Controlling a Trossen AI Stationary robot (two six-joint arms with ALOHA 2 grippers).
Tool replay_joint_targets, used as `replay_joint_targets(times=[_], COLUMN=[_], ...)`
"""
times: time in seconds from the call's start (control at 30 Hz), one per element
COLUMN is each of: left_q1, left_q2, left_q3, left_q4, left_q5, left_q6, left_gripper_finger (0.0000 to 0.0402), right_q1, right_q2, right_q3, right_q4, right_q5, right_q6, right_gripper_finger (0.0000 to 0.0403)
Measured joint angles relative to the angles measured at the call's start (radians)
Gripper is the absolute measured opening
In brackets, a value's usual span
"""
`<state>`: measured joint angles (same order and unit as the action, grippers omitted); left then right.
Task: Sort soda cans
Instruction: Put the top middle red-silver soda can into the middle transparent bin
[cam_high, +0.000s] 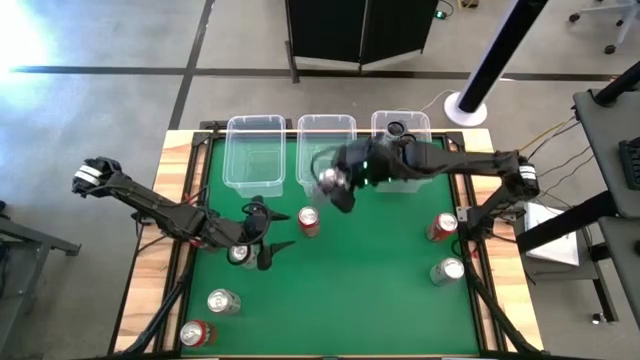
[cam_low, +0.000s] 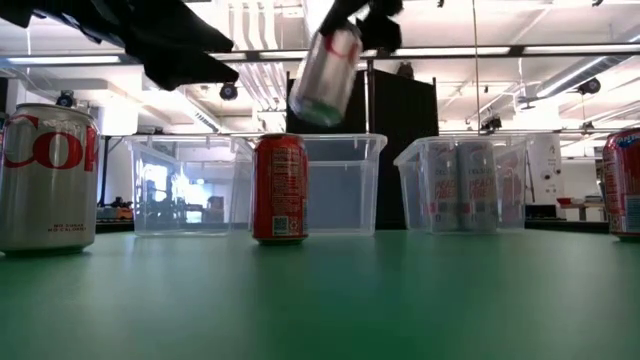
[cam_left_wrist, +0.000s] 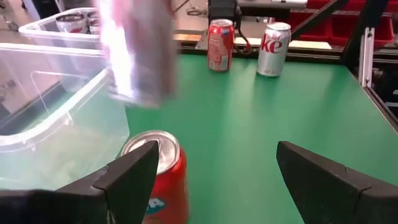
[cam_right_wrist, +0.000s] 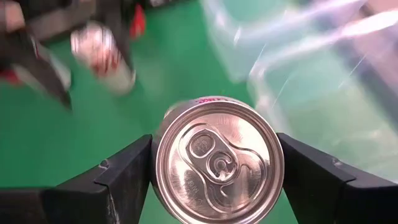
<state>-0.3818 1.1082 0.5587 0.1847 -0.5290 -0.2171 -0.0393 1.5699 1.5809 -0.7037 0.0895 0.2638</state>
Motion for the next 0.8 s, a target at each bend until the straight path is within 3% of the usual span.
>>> replay_joint_targets(times=[0.2,0.4,0.8], left_q1=[0.003,0.004,0.004], left_q2=[0.003,0.003,0.003], left_q3=[0.001,-0.001,-0.004], left_q4=[0.007,0.003,-0.023], left_q5=[-0.065,-0.114,-0.116], left_q6=[0.011,0.002,-0.01], left_gripper_finger=[0.0311,0.0311,0.0311], right_q1=[-0.155,-0.313,-0.433], right_q2=[0.033,0.177,0.435], right_q3=[0.083,0.134,0.331], right_q4=[0.014,0.015,0.006], right_q5=[-0.004,0.008,-0.018], right_q6=[-0.039,-0.039,-0.092], right_gripper_finger=[0.0289,0.0289,0.0289])
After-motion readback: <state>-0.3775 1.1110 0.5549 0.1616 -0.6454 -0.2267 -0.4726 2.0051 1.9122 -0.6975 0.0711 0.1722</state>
